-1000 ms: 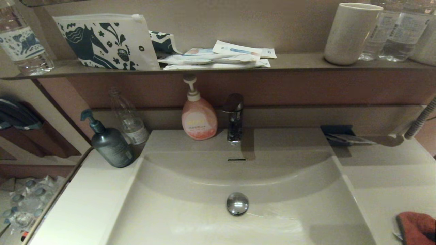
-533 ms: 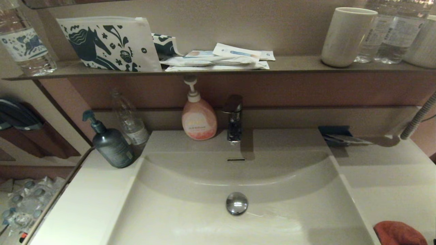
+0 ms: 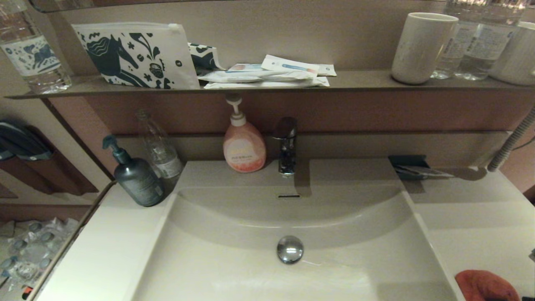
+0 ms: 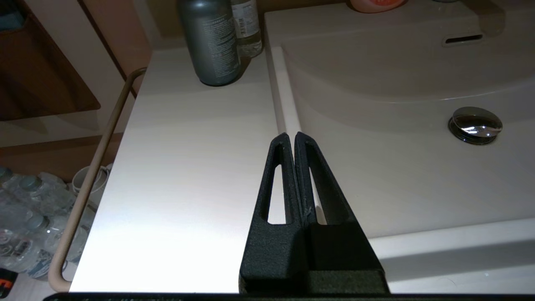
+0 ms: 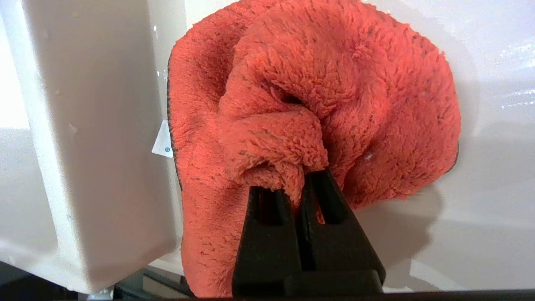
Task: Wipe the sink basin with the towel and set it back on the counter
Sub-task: Wipe the sink
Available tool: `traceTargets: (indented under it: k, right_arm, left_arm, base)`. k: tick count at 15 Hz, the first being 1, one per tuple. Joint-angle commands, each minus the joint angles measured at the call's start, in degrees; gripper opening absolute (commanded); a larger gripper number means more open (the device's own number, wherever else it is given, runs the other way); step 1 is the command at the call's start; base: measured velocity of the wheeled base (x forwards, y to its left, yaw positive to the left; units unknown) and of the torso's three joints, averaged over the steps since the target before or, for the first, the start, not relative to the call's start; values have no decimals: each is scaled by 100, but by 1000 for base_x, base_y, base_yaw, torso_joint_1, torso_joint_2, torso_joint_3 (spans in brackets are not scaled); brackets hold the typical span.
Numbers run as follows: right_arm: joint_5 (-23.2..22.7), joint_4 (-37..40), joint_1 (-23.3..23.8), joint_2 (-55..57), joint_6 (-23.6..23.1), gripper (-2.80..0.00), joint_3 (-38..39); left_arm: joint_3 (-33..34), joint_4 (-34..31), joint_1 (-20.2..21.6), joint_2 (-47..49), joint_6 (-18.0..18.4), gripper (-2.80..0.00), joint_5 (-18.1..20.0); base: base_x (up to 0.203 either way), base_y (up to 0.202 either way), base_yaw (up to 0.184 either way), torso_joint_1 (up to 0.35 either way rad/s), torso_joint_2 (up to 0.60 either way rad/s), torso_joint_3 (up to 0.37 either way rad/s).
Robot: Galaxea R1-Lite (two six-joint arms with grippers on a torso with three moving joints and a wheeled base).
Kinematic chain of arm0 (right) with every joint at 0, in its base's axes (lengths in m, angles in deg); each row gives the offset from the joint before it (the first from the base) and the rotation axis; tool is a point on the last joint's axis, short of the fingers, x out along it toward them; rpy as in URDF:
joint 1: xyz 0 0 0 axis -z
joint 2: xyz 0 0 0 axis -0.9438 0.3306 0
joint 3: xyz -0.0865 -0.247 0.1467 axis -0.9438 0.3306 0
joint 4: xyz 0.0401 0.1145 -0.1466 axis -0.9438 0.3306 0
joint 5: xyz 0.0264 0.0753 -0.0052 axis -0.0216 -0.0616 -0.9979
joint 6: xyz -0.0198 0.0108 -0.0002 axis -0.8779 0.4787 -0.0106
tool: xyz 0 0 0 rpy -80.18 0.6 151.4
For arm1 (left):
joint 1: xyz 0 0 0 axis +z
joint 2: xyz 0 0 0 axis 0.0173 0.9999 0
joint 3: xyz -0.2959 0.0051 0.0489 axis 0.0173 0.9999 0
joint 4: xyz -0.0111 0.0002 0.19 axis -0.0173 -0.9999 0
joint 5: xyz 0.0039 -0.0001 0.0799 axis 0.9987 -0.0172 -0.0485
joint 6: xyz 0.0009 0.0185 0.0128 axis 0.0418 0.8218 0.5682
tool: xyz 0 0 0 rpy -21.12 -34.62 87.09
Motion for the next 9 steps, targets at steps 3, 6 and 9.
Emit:
traceTargets:
  k: [3, 6, 9]
  right_arm:
    - [-39, -712, -14, 792, 304, -280, -29]
    - [-180, -1062, -66, 886, 1288, -280, -693]
    - [-184, -1071, -59, 834, 1621, -280, -1030]
  left_arm:
    - [0, 2, 2, 7, 4, -280, 4]
    - [0, 8, 2, 7, 4, -280, 4]
    - [0, 8, 2, 7, 4, -280, 4]
  base:
    - [0, 0, 0, 0, 0, 0]
    - [0, 0, 0, 0, 0, 0]
    - [0, 0, 0, 0, 0, 0]
